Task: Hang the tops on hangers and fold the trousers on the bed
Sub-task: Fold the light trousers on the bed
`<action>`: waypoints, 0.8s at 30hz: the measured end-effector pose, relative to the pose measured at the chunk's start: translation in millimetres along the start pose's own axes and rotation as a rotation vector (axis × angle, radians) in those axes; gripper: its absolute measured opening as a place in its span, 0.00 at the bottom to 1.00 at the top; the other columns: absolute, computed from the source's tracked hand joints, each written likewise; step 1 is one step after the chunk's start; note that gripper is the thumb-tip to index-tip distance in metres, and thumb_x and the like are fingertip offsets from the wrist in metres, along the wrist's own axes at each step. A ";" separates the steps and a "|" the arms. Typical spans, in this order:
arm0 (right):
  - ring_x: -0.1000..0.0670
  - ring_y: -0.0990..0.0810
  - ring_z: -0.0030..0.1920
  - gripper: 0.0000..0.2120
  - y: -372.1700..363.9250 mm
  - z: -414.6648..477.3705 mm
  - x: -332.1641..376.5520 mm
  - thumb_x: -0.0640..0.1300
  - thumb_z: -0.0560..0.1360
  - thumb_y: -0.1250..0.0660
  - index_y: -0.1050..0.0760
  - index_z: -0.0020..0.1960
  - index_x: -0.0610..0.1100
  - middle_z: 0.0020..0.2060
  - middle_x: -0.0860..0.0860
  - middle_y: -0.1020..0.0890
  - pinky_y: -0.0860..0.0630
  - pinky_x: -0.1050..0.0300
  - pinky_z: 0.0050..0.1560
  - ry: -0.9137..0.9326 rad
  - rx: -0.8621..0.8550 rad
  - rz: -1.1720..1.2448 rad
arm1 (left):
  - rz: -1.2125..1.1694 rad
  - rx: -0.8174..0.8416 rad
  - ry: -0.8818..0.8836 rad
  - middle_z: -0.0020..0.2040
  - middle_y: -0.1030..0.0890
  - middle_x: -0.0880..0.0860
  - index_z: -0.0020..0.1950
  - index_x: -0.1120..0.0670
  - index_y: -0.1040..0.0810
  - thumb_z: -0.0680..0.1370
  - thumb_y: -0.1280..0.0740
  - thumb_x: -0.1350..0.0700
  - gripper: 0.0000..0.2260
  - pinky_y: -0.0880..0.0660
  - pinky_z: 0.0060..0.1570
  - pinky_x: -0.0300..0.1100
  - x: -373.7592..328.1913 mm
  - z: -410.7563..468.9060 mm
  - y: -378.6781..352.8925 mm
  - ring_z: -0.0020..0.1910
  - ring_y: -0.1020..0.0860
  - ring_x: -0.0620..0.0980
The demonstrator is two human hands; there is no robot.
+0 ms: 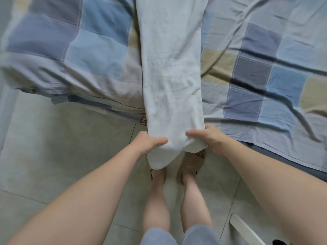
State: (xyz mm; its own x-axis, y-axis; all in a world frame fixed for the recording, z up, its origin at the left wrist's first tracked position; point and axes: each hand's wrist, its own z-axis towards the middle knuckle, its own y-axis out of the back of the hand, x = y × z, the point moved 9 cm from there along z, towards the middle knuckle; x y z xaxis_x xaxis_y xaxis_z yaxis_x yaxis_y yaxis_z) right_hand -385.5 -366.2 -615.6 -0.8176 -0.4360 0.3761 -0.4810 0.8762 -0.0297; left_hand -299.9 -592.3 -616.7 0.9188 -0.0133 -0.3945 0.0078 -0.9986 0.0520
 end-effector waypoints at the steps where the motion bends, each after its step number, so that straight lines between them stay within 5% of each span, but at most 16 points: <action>1: 0.41 0.14 0.50 0.20 -0.5 -15.2 3.0 0.44 0.67 0.20 0.18 0.57 0.39 0.50 0.44 0.13 0.17 0.45 0.52 -0.019 0.005 -0.012 | -0.012 -0.003 0.007 0.51 0.14 0.45 0.57 0.52 0.16 0.68 0.19 0.50 0.19 0.21 0.51 0.42 -1.7 -14.5 1.6 0.50 0.16 0.45; 12: 0.45 0.15 0.48 0.16 -18.3 -210.3 41.8 0.48 0.73 0.24 0.19 0.58 0.44 0.48 0.48 0.13 0.19 0.48 0.53 0.073 -0.158 0.130 | -0.176 -0.111 -0.061 0.57 0.15 0.58 0.62 0.61 0.19 0.76 0.26 0.61 0.15 0.21 0.60 0.54 -52.6 -192.9 29.9 0.55 0.16 0.57; 15: 0.48 0.16 0.43 0.12 -25.4 -246.0 40.4 0.47 0.76 0.28 0.20 0.58 0.44 0.44 0.50 0.15 0.18 0.54 0.42 0.120 -0.283 0.271 | -0.210 -0.162 -0.077 0.56 0.16 0.58 0.63 0.60 0.20 0.78 0.28 0.57 0.15 0.21 0.61 0.58 -58.2 -226.2 37.6 0.55 0.17 0.59; 24: 0.47 0.17 0.46 0.08 -82.3 -306.5 26.1 0.49 0.79 0.30 0.22 0.54 0.46 0.46 0.48 0.15 0.21 0.56 0.37 0.150 -0.282 0.548 | -0.312 -0.213 -0.108 0.52 0.16 0.49 0.60 0.52 0.21 0.81 0.33 0.48 0.11 0.21 0.39 0.42 -39.8 -291.1 68.1 0.50 0.18 0.50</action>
State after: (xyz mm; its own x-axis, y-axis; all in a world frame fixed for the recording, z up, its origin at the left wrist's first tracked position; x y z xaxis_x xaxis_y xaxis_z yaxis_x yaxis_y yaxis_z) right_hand -270.2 -386.7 -319.4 -0.8585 0.1067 0.5016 0.1137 0.9934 -0.0168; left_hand -221.1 -645.0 -330.4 0.8125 0.2726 -0.5152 0.3725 -0.9227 0.0991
